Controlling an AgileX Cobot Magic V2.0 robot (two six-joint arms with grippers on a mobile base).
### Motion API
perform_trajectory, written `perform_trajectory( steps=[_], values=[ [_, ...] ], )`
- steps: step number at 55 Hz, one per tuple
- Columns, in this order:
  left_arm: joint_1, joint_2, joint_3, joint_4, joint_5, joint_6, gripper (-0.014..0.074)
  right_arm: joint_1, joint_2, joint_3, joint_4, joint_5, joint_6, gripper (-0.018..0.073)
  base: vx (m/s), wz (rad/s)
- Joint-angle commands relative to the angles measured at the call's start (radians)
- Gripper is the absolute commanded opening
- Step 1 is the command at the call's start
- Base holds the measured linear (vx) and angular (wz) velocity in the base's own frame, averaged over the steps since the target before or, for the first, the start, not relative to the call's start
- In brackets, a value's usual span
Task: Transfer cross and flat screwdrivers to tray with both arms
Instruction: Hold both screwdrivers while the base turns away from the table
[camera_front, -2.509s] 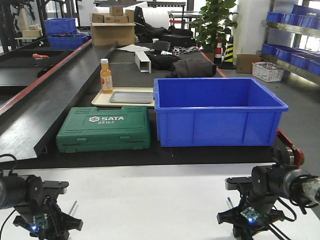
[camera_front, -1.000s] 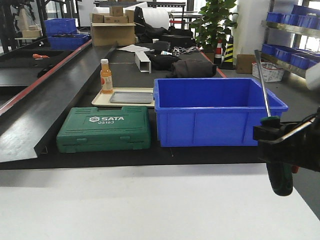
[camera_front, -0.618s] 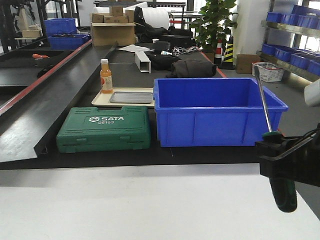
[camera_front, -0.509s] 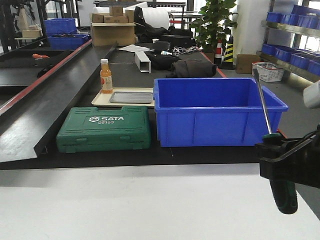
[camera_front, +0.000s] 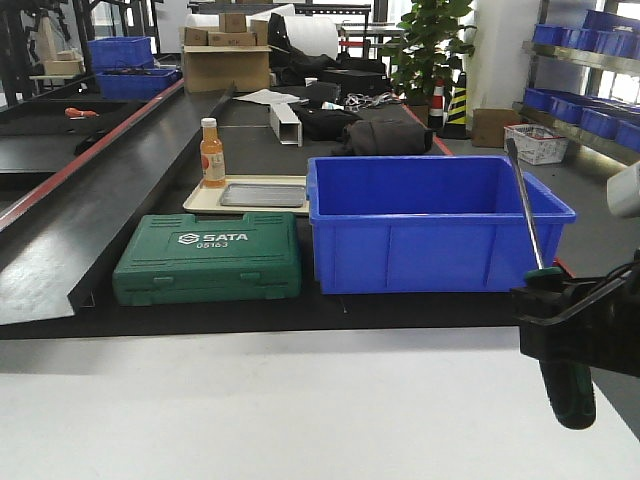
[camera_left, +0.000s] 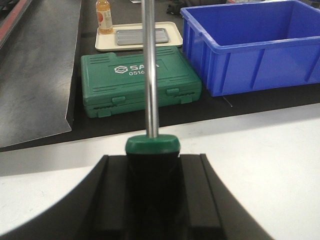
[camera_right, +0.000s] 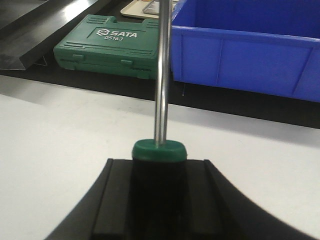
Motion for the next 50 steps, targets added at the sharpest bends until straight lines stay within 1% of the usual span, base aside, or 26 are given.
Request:
perform_trajectory(
  steps=[1, 27, 50],
  values=[
    [-0.004, -0.012, -0.029, -0.008, -0.087, -0.004, 0.0, -0.006, -0.02, -0.031, -0.006, -0.087, -0.002, -0.0008, 0.0, 0.0],
    [-0.004, -0.012, -0.029, -0.008, -0.087, -0.004, 0.0, -0.006, -0.02, -0.031, -0.006, -0.076, -0.002, -0.0008, -0.03, -0.01],
    [-0.004, -0.012, -0.029, -0.008, -0.087, -0.004, 0.0, -0.006, -0.02, -0.031, -0.006, -0.076, -0.002, -0.0008, -0.17, 0.03]
  ],
)
